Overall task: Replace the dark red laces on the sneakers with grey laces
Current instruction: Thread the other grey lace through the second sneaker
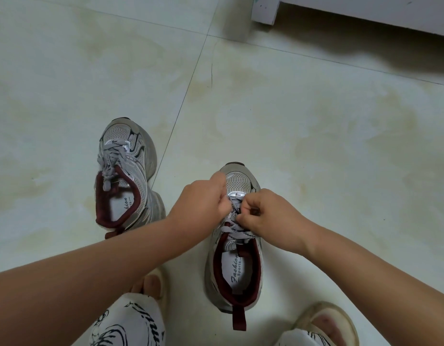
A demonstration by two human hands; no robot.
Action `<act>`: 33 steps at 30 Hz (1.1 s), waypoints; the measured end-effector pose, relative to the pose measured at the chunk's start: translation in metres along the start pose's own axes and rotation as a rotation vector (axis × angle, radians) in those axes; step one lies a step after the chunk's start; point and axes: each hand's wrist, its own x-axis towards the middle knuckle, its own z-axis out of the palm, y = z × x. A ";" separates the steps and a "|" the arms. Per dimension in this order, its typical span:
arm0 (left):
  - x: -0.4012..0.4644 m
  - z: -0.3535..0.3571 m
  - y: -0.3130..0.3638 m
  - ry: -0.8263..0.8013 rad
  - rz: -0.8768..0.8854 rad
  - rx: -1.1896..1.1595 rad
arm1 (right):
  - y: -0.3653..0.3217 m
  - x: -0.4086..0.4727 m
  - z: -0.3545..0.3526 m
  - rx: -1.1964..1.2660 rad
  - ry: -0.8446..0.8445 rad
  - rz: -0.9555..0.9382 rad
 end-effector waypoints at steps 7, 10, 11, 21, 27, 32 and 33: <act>-0.002 -0.012 -0.013 -0.209 -0.086 -0.355 | 0.000 0.000 -0.003 0.161 -0.074 0.065; -0.007 -0.015 -0.016 -0.271 -0.065 -0.378 | 0.001 -0.003 -0.011 0.431 -0.168 0.148; -0.008 -0.016 -0.015 -0.272 -0.059 -0.378 | 0.003 -0.004 -0.014 0.507 -0.190 0.178; -0.011 -0.016 -0.011 -0.231 -0.053 -0.361 | -0.002 -0.005 -0.005 0.207 -0.056 0.042; -0.012 -0.016 -0.015 -0.225 0.000 -0.347 | 0.007 -0.009 -0.015 0.667 -0.177 0.216; -0.008 -0.015 -0.017 -0.237 0.089 -0.309 | 0.009 -0.009 -0.013 0.688 -0.147 0.233; -0.007 -0.015 -0.017 -0.236 0.104 -0.287 | 0.009 -0.009 -0.013 0.664 -0.142 0.220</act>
